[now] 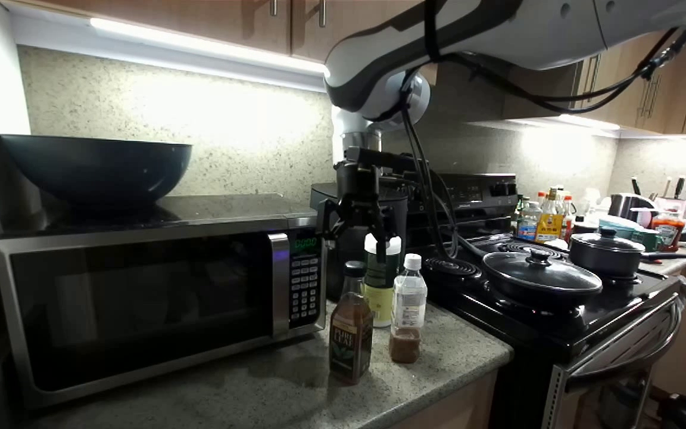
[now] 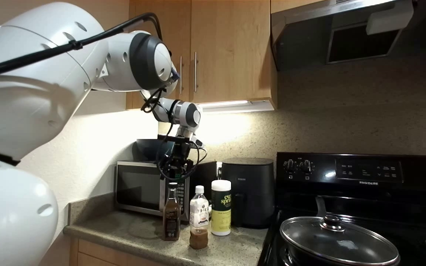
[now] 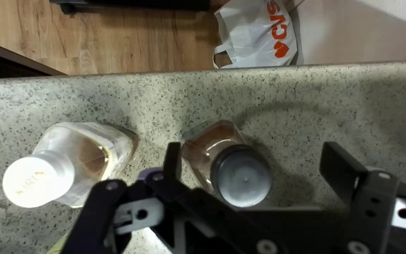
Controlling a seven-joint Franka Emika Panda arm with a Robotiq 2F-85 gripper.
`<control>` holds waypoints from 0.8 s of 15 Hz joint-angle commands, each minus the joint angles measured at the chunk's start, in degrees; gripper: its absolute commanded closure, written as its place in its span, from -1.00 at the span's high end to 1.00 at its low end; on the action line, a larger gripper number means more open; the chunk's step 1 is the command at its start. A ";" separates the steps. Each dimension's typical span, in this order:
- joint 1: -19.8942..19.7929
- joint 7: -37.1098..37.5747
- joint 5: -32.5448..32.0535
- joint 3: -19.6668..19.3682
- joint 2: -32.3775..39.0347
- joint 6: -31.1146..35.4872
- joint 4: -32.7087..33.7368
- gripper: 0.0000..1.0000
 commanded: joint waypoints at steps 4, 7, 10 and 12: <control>1.85 -0.39 -0.57 0.33 2.24 -2.36 0.57 1.00; 2.56 1.48 -1.38 -0.38 2.07 -1.16 -0.06 1.00; 2.21 0.30 -0.55 -0.02 2.57 -1.04 0.25 1.00; 2.06 -0.02 -0.46 -0.07 2.45 -0.62 0.09 1.00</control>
